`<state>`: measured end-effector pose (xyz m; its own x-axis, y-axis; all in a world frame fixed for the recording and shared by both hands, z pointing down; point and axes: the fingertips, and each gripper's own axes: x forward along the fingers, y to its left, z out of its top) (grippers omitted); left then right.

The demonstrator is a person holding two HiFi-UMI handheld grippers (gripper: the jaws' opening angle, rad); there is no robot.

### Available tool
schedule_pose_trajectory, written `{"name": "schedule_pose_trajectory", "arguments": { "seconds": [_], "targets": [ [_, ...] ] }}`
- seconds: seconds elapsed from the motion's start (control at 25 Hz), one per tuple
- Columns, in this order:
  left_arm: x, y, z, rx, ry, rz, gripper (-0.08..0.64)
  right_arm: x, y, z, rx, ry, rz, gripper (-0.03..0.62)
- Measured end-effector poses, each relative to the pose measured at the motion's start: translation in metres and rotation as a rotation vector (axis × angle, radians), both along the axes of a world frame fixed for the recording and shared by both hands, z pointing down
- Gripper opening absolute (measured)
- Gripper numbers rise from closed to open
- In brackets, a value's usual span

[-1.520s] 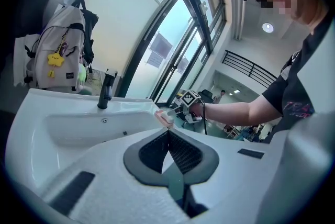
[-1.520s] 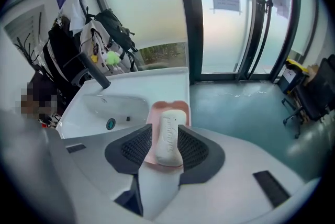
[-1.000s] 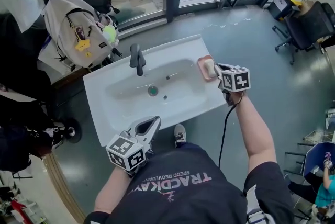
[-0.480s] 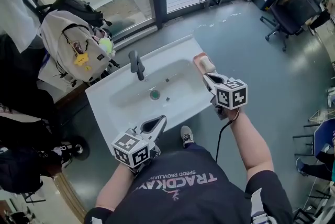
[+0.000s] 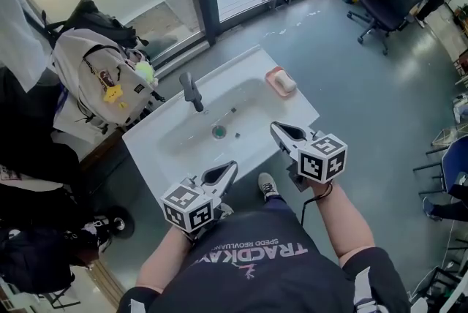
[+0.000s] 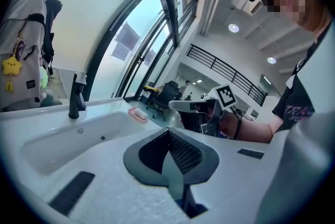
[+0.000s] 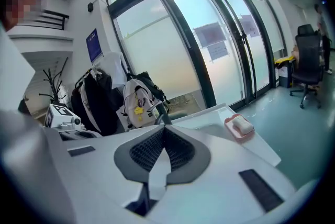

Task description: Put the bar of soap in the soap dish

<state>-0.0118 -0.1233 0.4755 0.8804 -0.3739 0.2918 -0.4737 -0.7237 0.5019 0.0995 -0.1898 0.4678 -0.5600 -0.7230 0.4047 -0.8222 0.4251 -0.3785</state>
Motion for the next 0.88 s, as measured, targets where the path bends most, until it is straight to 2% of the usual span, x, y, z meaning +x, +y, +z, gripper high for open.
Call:
{"name": "schedule_pose_trajectory", "arguments": {
  "seconds": [0.32,0.56,0.88],
  "targets": [
    [-0.015,0.017,0.006,-0.01,0.01,0.076,0.009,-0.046,0.059,0.0,-0.008,-0.093,0.057,0.012],
    [-0.03,0.031,0.006,-0.008,0.01,0.099,0.009,-0.087,0.096,0.003,-0.017,-0.086,0.03,0.012],
    [-0.058,0.052,0.013,-0.013,-0.004,0.089,0.009,-0.13,0.136,0.019,-0.051,-0.077,-0.005,0.012]
  ]
}}
